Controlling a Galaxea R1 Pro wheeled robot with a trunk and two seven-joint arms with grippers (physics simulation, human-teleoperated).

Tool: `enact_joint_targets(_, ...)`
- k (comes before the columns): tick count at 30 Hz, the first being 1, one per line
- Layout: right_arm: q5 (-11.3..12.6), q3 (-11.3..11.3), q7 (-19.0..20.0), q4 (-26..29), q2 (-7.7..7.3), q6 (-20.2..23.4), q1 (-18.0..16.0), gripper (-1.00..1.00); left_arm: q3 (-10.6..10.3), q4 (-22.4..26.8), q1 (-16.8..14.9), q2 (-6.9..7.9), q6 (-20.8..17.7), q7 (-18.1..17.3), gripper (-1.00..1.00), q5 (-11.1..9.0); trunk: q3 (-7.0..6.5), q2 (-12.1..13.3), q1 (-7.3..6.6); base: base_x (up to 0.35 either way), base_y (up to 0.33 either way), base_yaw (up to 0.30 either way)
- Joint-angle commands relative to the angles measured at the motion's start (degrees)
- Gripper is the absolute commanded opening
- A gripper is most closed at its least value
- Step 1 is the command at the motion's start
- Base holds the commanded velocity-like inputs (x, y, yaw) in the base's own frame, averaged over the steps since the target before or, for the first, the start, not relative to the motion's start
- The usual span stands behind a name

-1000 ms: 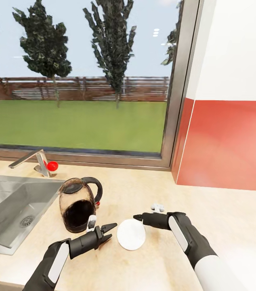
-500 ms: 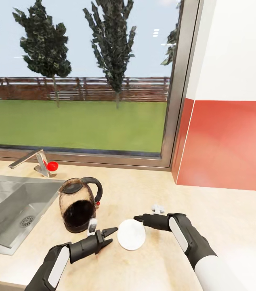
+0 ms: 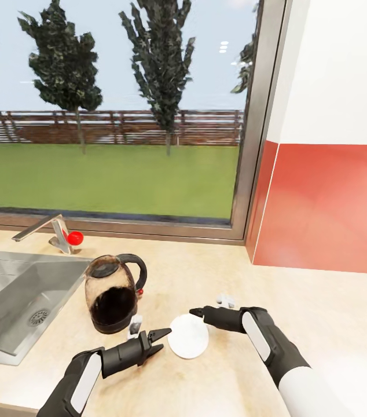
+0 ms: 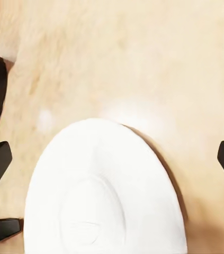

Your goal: Set up a coffee station on the kitchen countertop: keep the coffee maker on the countertop, move the bottle of coffee from the kitchen shelf to the counter next to the coffee maker, place a paper coffee filter on top of the coffee maker, put the saucer next to the coffee maker with the coffee cup on the saucer, and place the electric kettle next to the coffee maker.

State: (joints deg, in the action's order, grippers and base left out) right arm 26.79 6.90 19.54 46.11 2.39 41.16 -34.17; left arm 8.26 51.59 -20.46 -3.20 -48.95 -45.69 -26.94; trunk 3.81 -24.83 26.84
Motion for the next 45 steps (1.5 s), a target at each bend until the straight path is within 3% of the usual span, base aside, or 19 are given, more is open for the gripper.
enact_joint_targets(1, -0.28, 0.05, 0.02, -4.20, 1.06, 0.35, -0.02, 1.00, 0.18, 0.00, -0.05, -0.06, -0.27, -0.19, 1.00, 0.07, 0.14, -0.10, 0.04, 0.000, 0.000, 0.000)
enact_joint_targets(3, -0.31, -0.01, -0.01, -4.35, 1.91, 0.34, -0.02, 1.00, 0.18, 0.00, -0.04, -0.06, -0.27, -0.19, 1.00, 0.06, 0.14, -0.10, 0.04, 0.000, 0.000, 0.000)
enact_joint_targets(8, -0.33, -0.04, -0.02, -4.44, 2.45, 0.31, -0.02, 1.00, 0.18, 0.00, -0.04, -0.06, -0.27, -0.19, 1.00, 0.05, 0.14, -0.10, 0.04, 0.000, 0.000, 0.000)
enact_joint_targets(45, -0.25, -0.05, -0.02, -4.47, 2.53, 0.25, -0.02, 1.00, 0.09, -1.67, -0.01, -0.06, -0.18, -0.22, 1.00, 0.14, 0.14, -0.10, 0.04, 0.000, 0.000, 0.000)
